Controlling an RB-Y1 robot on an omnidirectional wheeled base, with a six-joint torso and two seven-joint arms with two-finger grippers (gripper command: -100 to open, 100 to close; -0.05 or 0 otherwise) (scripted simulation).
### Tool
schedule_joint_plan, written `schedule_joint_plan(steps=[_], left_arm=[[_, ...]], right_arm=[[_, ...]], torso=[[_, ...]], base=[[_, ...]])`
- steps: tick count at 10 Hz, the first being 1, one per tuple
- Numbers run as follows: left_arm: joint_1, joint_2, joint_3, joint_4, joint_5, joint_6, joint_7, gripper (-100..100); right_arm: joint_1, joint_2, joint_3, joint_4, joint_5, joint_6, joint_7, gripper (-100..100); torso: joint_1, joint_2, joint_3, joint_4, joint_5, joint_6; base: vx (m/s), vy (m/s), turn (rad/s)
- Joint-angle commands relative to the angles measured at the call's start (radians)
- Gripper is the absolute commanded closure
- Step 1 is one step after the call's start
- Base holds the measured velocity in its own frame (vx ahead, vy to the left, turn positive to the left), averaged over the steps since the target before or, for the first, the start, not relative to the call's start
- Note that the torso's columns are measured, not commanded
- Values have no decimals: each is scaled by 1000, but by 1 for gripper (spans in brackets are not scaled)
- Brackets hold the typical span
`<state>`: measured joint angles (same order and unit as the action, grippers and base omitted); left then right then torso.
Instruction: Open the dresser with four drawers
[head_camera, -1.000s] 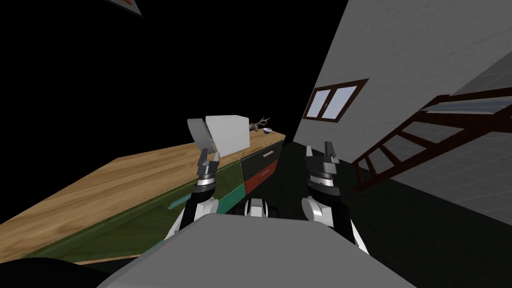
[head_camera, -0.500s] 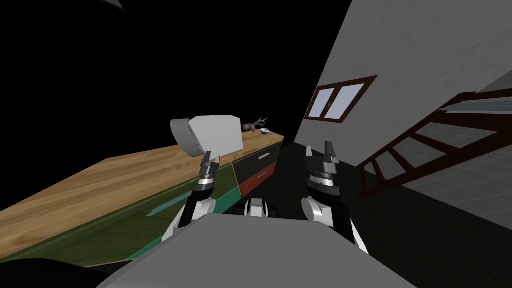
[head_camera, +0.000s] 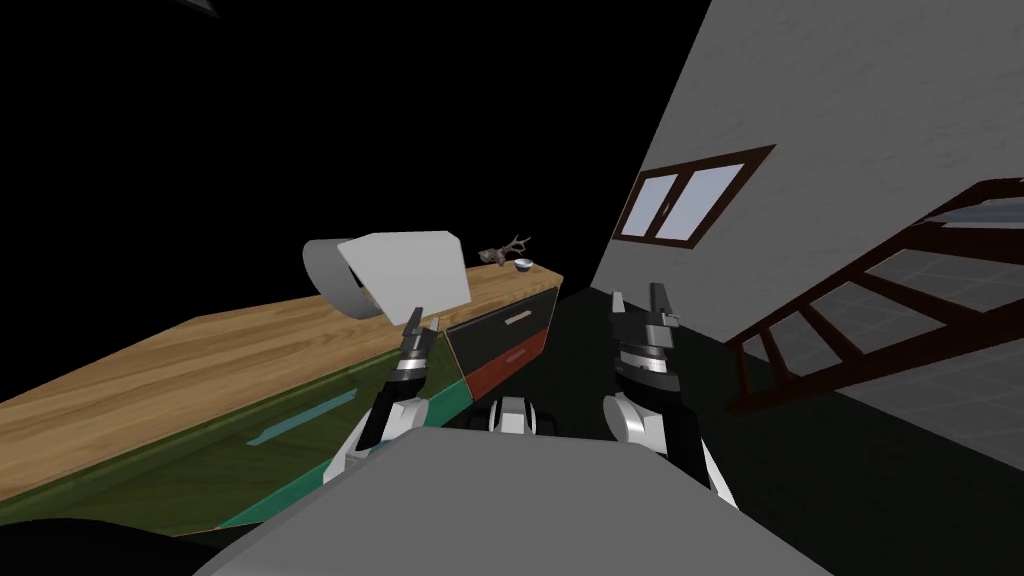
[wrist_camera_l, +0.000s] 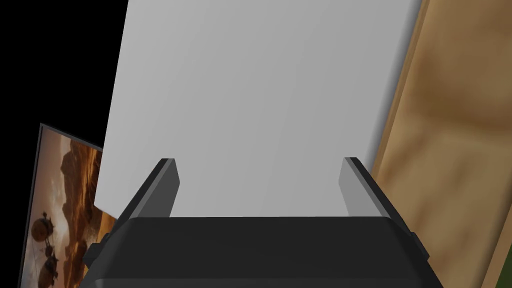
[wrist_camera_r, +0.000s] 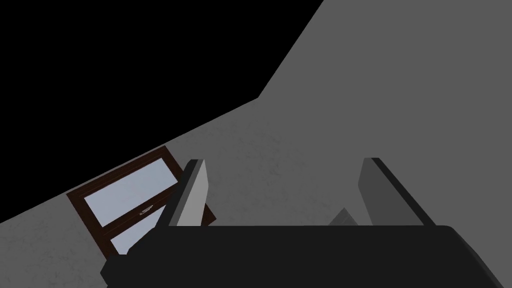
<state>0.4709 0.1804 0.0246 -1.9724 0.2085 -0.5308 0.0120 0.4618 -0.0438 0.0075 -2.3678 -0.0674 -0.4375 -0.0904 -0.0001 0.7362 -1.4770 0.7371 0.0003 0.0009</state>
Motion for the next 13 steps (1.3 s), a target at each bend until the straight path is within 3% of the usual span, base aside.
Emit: schedule_joint_plan(steps=[1, 13], left_arm=[[-14, 5, 15, 42, 19, 27, 10, -100], [-60, -18, 77, 211, 96, 102, 53, -100]], right_arm=[[0, 0, 0, 0, 0, 0, 0, 0], [0, 0, 0, 0, 0, 0, 0, 0]], torso=[[-2, -4, -2, -3, 2, 4], [1, -16, -8, -7, 6, 10]], base=[[62, -173, 59], [69, -148, 60]])
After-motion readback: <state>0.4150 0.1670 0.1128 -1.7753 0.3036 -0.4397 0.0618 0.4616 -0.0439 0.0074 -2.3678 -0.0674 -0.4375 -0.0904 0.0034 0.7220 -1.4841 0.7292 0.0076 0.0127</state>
